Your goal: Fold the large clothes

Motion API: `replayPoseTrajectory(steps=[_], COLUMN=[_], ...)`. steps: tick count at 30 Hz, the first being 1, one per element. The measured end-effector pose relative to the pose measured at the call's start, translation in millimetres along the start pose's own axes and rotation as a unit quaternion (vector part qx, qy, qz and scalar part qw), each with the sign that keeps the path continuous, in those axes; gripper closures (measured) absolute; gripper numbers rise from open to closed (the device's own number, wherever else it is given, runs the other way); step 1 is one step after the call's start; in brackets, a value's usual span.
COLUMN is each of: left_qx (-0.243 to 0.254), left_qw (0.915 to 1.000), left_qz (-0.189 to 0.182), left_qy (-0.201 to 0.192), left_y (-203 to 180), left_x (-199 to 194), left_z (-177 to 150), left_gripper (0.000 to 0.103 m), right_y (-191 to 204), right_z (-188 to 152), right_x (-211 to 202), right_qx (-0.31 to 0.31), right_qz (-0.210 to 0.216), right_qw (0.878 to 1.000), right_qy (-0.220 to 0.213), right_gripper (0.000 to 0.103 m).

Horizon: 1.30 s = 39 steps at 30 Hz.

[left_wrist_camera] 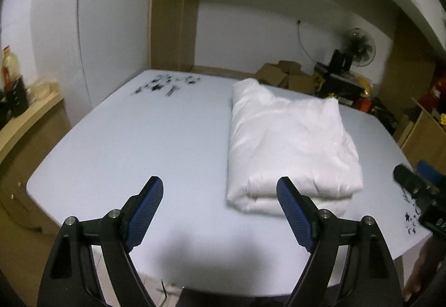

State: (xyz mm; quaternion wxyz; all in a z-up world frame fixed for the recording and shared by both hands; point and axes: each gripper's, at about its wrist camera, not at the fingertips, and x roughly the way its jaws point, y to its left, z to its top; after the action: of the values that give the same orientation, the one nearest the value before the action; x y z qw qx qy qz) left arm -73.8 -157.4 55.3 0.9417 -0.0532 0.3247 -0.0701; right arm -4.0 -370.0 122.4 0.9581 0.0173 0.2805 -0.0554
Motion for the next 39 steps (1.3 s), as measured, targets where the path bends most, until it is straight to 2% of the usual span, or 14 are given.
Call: replayPoseTrajectory(steps=[2,5,7,11,23,39], left_qx=[0.014,0.053,0.063,0.062,0.058,0.069], left_qw=[0.9999,0.9983,0.9977,0.9978,0.9982,0.9975], left_qz=[-0.002,0.018,0.012,0.005,0.001,0.001], left_qy=[-0.008,-0.016,-0.022,-0.022,-0.013,-0.014], left_y=[-10,-32,-39,-42,-42,-52], left_x=[-5,-10,-14,-8,17,26], left_z=[-9,-16,-19,-17,-8,-1], left_gripper=[0.019,0.019,0.019,0.019,0.019,0.019], right_y=[-16,-16,-17,-26,-38,-42], right_z=[-15,-23,-28,-33,-35,-34], right_x=[-18,-30,-33,-36,-19,-8], right_qx=[-0.005,-0.01,-0.008,0.005,0.011,0.013], right_qz=[-0.003,-0.01,-0.016,-0.009,-0.031,-0.038], right_qw=[1.0,1.0,1.0,1.0,0.999,0.999], right_qy=[-0.009,-0.012,-0.013,-0.01,-0.001,0.003], right_gripper=[0.0,0.0,0.0,0.0,0.0,0.0])
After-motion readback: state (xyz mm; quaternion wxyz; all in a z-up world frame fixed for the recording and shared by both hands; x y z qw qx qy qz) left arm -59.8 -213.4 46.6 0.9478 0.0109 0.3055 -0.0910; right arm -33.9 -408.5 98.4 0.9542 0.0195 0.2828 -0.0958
